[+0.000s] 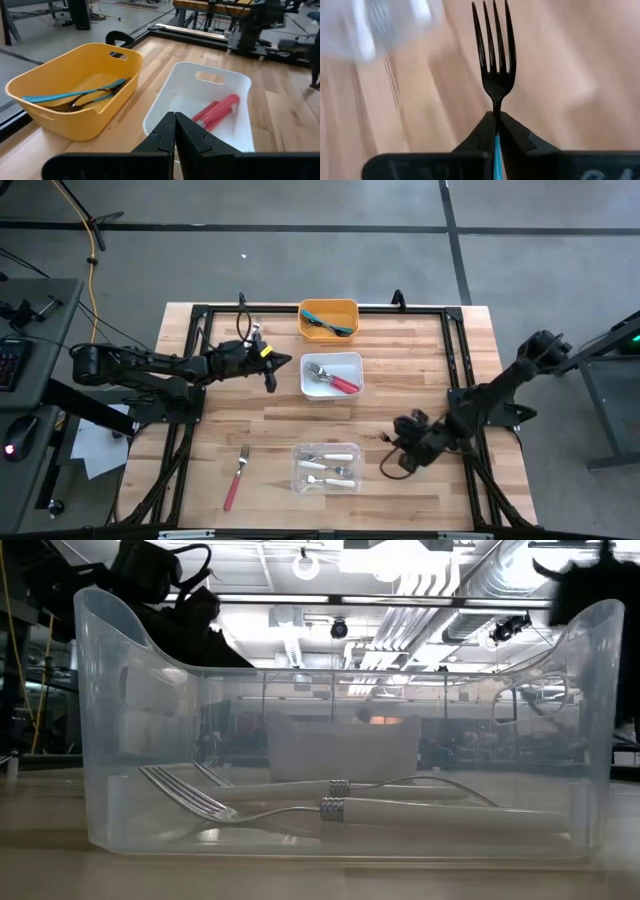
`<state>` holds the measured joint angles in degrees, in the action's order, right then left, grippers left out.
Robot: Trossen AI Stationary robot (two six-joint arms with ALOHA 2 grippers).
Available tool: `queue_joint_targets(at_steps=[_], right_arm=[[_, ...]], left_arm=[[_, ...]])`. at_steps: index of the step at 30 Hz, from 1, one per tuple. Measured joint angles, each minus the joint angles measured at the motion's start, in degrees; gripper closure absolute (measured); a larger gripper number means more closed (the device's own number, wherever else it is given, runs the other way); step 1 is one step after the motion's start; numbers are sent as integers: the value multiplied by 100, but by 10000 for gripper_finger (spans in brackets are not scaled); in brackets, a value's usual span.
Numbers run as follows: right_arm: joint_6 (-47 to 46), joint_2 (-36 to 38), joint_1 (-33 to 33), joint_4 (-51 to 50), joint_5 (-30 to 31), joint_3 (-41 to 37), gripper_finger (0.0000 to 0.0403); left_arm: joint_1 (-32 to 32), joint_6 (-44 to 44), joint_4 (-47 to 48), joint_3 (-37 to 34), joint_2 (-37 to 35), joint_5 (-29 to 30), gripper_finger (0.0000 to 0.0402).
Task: Sort silverware by color (type)
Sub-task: Put the blue fork into the yellow bin
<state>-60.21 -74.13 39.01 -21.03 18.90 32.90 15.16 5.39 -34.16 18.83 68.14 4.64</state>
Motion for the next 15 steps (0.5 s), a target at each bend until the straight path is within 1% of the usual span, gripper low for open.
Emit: queue_joint_targets(at_steps=[2,5,9,12,15], right_arm=[[695,0,-273,70,431,225,399],[1772,0,-678,398,963,588,398],[3313,4,-1243,1254,1005,863,398],[4409,5,-1690,2235,1000,921,398],[5287,5,-2158,3145,890,921,398]], left_arm=[[-99,-18,-13,0,0,-16,401],[-302,-221,-117,0,0,-300,400],[-589,-290,-318,0,0,-294,388],[-766,-352,-356,0,0,-237,372],[-909,-355,-396,-2,0,-70,351]])
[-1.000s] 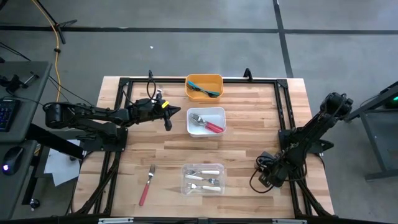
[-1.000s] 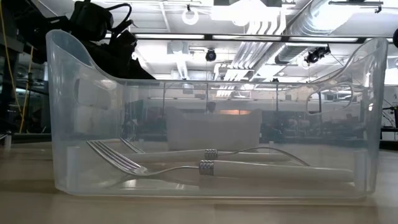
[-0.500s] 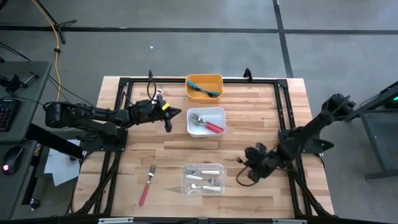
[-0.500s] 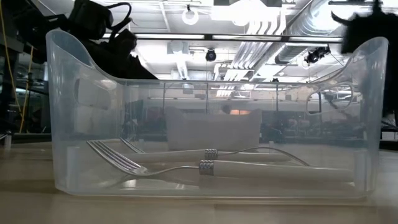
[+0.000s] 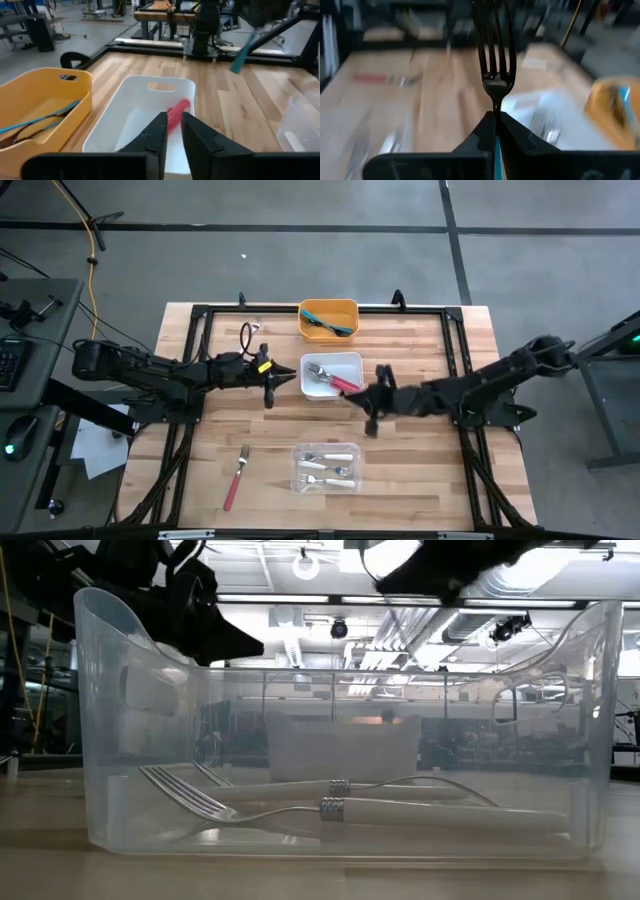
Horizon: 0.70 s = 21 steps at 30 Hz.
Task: Sort silverware by color (type)
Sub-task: Put the blue fork into the yellow bin
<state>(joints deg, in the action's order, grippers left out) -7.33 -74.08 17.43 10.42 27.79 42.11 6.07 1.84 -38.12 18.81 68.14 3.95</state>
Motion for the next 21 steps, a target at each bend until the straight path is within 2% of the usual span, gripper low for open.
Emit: queue_joint_targets(at_steps=[7,11,16,21], right_arm=[[1009,2,-1057,1691,-974,0,398],[1085,-40,-1431,2202,-1484,0,398],[1190,-430,-1647,2770,-1688,0,398],[1286,-922,-1708,3536,-1692,-2,398]], left_arm=[[-274,1,-469,-1,0,327,299],[-414,95,-664,-1,2,548,272],[-555,112,-1046,40,163,900,242],[-701,108,-1202,449,826,964,216]])
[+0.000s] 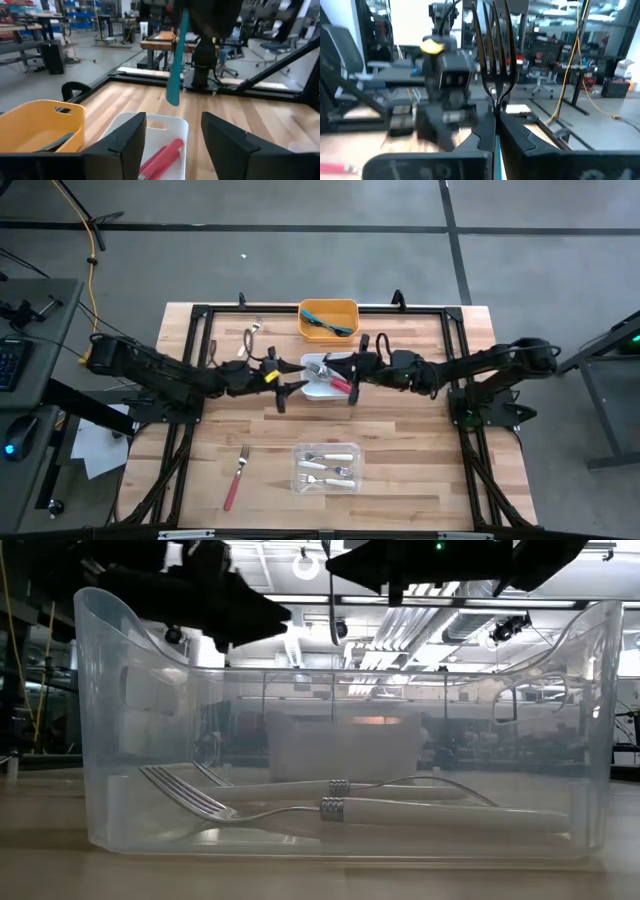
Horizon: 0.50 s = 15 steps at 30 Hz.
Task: Sort silverware by color (type)
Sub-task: Put the blue fork into the yellow bin
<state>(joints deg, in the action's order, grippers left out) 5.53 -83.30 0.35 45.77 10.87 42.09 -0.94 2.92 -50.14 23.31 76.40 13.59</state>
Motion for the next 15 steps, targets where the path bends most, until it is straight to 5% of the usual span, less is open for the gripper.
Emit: queue_joint_targets(at_steps=[15], right_arm=[[10,-93,1,353,61,0,398]], left_arm=[[-474,-1281,-64,1301,1248,1392,194]])
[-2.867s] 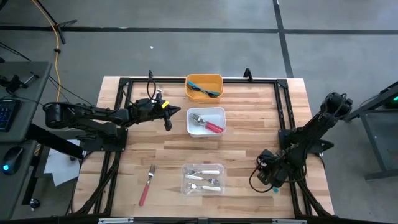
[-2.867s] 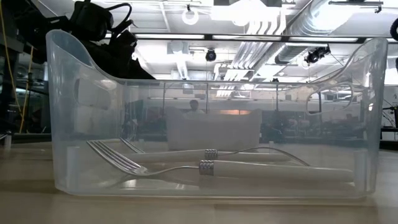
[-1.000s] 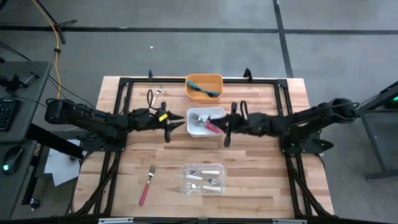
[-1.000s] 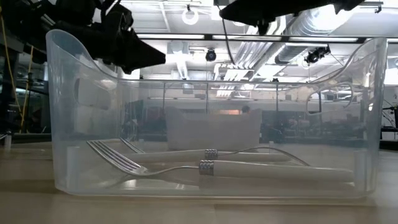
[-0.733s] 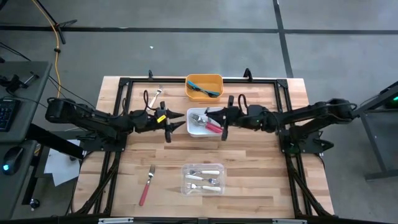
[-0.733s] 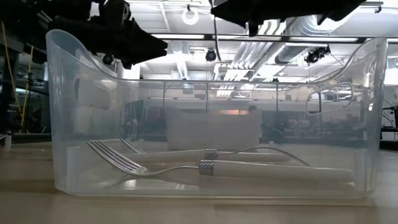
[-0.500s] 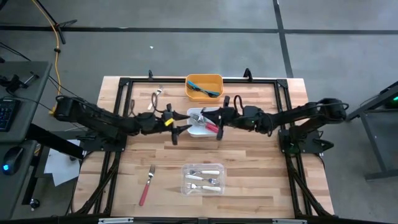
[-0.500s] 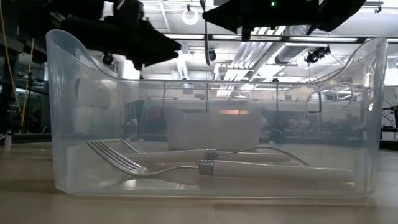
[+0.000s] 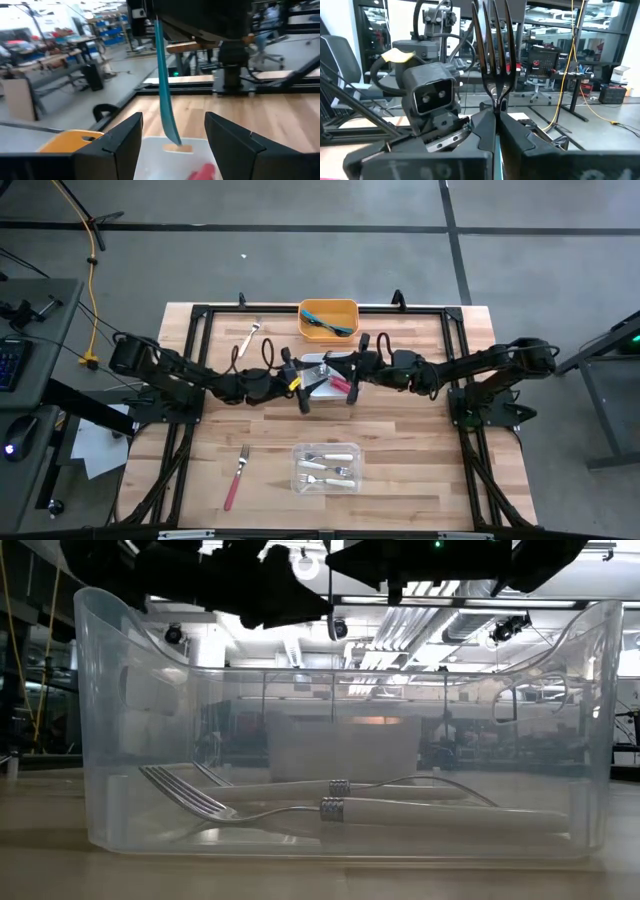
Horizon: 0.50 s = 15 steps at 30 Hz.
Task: Sort silverware by color (type)
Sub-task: Put the blue fork into the yellow bin
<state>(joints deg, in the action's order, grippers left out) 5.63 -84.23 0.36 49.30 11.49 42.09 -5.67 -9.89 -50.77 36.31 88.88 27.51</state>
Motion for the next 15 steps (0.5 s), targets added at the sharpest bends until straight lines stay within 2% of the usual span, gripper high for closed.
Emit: queue_joint_targets(at_steps=[9,12,15], right_arm=[[-1,0,0,84,0,0,398],[0,0,4,83,0,0,398],[-1,0,4,80,0,0,398]], left_arm=[[-28,-278,-29,627,368,731,204],[-26,-438,-4,694,384,754,229],[-28,-525,-16,697,378,753,272]])
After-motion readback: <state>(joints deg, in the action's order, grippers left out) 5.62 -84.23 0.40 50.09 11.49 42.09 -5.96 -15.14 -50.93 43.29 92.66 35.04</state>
